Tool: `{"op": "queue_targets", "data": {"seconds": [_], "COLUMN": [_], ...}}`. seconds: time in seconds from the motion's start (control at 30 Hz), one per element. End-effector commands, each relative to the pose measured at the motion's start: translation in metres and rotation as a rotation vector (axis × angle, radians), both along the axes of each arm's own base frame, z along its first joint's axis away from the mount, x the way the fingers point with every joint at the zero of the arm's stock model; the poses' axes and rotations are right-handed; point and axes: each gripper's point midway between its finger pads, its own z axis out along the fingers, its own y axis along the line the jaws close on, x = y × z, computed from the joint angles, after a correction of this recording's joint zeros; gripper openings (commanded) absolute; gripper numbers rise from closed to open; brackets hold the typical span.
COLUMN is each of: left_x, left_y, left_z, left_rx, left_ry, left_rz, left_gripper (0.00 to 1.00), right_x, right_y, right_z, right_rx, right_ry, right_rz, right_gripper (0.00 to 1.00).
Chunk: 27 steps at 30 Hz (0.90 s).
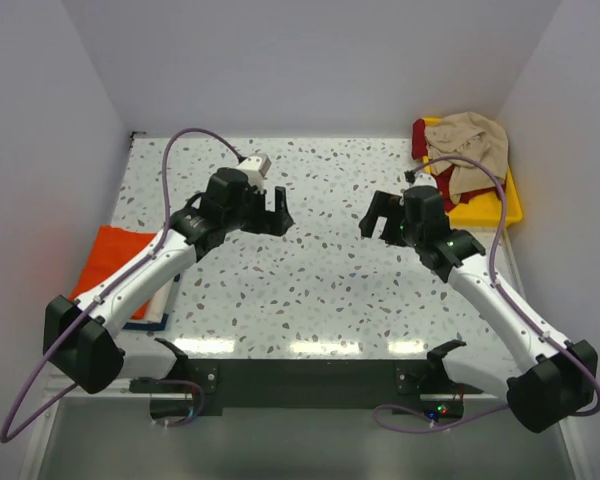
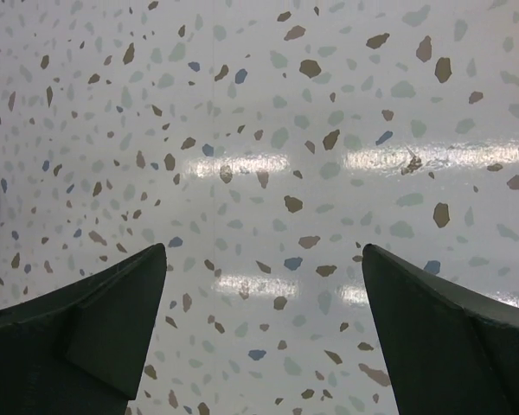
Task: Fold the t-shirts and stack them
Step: Grab the tshirt from the pile
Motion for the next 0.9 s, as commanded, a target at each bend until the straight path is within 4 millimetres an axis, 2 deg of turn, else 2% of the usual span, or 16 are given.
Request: {"op": "queue_targets", "data": {"seconds": [0.0,0.1,0.13,0.17,0.2,0.23,0.27,0.3,0.37,0.4,0.43,0.5,0.6,0.63,0.67,0.87], "left_x": [-0.002,-0.001,0.0,0.001,0.002,0.002,0.003,0.004,0.006,0.008,0.008,0.009,0.012,0.013,0.012,0.014], "left_y": [0.0,0.003,0.004,0.004,0.005,0.006,0.006,0.007,0.012,0.015,0.017,0.023,0.03,0.031,0.031,0.026], "left_z": [0.031,0.037,0.036,0.037,0.039,0.04,0.04,0.044,0.048,0.048,0.049,0.051,0.05,0.051,0.049,0.043], "left_rx": [-0.022,-0.021,-0.018,-0.018,-0.019,-0.015,-0.011,-0.011,-0.007,-0.005,-0.009,-0.018,-0.044,-0.059,-0.07,-0.103], "left_ry": [-0.068,-0.086,-0.088,-0.09,-0.093,-0.092,-0.091,-0.1,-0.109,-0.11,-0.11,-0.115,-0.103,-0.104,-0.099,-0.082], "left_rz": [-0.051,-0.049,-0.048,-0.046,-0.044,-0.044,-0.043,-0.04,-0.028,-0.018,-0.013,-0.001,0.014,0.017,0.012,-0.002], "left_gripper": [1.0,1.0,1.0,1.0,1.0,1.0,1.0,1.0,1.0,1.0,1.0,1.0,1.0,1.0,1.0,1.0], "right_x": [0.011,0.032,0.046,0.061,0.076,0.095,0.113,0.133,0.174,0.193,0.213,0.242,0.276,0.291,0.297,0.334], "right_y": [-0.005,-0.005,-0.009,-0.008,-0.016,-0.017,-0.035,-0.04,-0.07,-0.078,-0.088,-0.118,-0.151,-0.153,-0.175,-0.218], "right_z": [0.022,0.028,0.046,0.029,0.031,0.05,0.051,0.034,0.054,0.031,0.048,0.018,0.018,0.004,-0.001,-0.031], "right_rx": [-0.024,-0.095,-0.12,-0.176,-0.188,-0.174,-0.156,-0.146,-0.115,-0.132,-0.129,-0.147,-0.098,-0.091,-0.083,-0.064], "right_ry": [-0.089,-0.102,-0.137,-0.086,-0.078,-0.101,-0.092,-0.054,-0.125,-0.091,-0.133,-0.088,-0.143,-0.157,-0.162,-0.224], "right_rz": [-0.014,-0.007,-0.038,-0.03,-0.054,-0.069,-0.11,-0.121,-0.205,-0.228,-0.261,-0.337,-0.436,-0.447,-0.498,-0.628], "right_gripper": [0.99,0.99,0.99,0.99,0.99,0.99,0.99,0.99,0.98,0.98,0.98,0.98,0.97,0.97,0.97,0.94]}}
